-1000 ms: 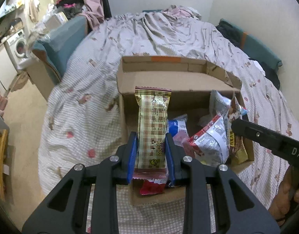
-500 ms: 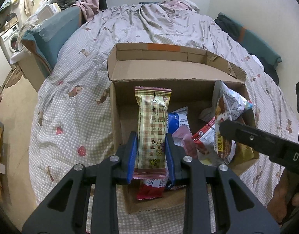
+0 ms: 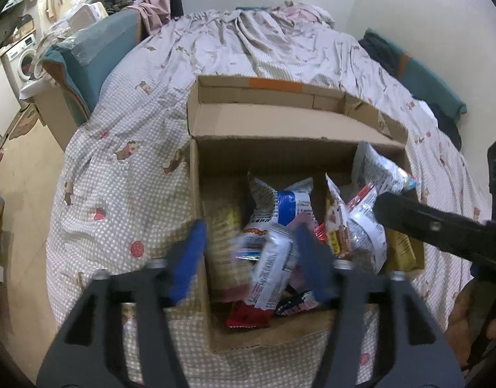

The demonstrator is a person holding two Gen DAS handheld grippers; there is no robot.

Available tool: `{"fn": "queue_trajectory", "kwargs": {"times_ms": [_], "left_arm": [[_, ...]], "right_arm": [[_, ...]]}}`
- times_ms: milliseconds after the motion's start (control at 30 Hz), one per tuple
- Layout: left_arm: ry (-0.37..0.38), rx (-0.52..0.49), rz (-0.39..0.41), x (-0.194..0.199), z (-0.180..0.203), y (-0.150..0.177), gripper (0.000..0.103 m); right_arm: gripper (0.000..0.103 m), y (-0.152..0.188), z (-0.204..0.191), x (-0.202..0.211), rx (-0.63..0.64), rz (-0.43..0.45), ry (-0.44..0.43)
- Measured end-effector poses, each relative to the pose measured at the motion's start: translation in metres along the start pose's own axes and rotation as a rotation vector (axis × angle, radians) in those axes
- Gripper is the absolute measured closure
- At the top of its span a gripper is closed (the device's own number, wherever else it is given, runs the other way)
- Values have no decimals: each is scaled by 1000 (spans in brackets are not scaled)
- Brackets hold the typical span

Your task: Organize snacks

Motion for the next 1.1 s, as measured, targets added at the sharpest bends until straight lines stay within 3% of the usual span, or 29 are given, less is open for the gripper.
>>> {"fn": "queue_trajectory", "kwargs": {"times_ms": [33,67,300,533,567,600,667,1100], "left_arm": [[-1,-8,5,2,2,0,19],[-12,-20,6,4,4,0,16],[34,-44,46,25,19,7,16],[-38,-62,140,65,25,6,15],[-46,-55,159,74,26,7,12],[-44,-50,169,79,26,8,3],[-46,-41,189,91,26,12,0],[-82,-7,181,133,20,79,0]], "right_arm": [[34,0,-1,3,5,14,2],[34,-1,-2,7,17,37,12],[5,-3,-10,33,74,126,98],[0,3,-8,72,56,216,175],[0,4,-9,81,56,230,192],[0,5,-9,87,52,237,205],[0,9,-9,99,42,246,213],[0,93,-1,130,138,227,341]]}}
Point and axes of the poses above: each gripper's, at about its wrist camera, not at the fingertips, and x roughly against the way its jaws point, z to its right, y to its underside, the point moved 6 cm from there along -x, roughly the way its jaws point, and after that the axes turned 14 degrees about y, right-handed, at the moved point
